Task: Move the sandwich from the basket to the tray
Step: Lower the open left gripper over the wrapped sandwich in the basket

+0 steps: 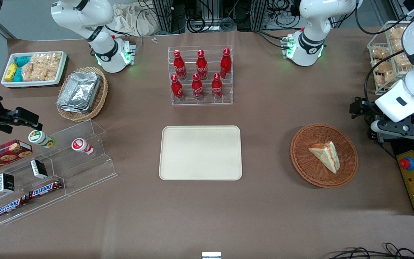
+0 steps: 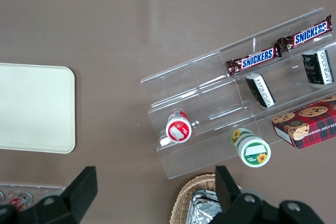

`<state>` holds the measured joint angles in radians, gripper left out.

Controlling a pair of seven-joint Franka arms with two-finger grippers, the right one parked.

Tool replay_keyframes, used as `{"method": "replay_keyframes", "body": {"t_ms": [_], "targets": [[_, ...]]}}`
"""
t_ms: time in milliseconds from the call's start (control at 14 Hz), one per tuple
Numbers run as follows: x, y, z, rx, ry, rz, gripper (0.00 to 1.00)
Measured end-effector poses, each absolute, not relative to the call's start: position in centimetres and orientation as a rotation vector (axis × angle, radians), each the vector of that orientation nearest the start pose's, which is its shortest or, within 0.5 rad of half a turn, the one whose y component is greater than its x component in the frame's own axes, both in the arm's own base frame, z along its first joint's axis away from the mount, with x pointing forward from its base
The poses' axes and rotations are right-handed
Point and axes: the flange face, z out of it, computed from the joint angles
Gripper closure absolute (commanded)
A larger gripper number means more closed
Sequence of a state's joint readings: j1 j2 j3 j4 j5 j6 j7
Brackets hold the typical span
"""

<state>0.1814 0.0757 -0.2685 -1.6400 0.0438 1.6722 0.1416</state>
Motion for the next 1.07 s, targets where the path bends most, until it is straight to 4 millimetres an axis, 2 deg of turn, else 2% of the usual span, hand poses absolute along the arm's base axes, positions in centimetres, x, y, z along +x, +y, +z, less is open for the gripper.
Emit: {"method": "replay_keyframes", "body": {"t_ms": [143, 500, 857, 1071], "targets": [[58.3, -3.9, 54.4, -3.11, 0.245, 0.104, 0.0], [59.6, -3.7, 49.7, -3.111, -0.197, 0.151, 0.0], [60.2, -3.7, 42.0, -3.105, -0.494, 0.011, 0.0], [60.5, -3.7, 38.1, -3.085, -0.629, -0.017, 0.0]]}}
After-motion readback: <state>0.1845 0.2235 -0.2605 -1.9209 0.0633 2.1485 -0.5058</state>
